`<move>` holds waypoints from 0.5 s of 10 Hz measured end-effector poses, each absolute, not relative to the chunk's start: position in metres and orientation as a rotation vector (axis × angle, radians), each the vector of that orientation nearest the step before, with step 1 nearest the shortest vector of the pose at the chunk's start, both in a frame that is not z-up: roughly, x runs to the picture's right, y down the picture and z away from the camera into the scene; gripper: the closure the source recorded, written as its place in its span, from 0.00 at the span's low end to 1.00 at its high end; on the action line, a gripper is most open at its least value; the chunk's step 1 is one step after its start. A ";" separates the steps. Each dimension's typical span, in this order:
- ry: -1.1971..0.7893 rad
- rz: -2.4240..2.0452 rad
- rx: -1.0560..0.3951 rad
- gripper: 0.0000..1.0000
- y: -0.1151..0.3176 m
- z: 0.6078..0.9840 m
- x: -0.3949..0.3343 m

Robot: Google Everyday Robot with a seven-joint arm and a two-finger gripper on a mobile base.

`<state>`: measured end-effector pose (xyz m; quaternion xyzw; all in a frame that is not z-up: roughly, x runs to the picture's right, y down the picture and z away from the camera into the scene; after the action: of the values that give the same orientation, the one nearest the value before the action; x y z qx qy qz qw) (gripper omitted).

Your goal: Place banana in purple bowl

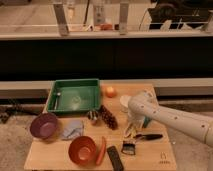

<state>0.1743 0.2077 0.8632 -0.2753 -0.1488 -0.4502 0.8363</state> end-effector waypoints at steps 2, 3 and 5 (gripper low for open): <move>-0.310 -0.950 -0.584 0.90 0.206 0.861 0.177; -0.314 -0.950 -0.584 0.97 0.207 0.861 0.176; -0.316 -0.950 -0.583 1.00 0.207 0.860 0.174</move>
<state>0.1742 0.2067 0.8601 -0.2755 -0.1491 -0.4490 0.8368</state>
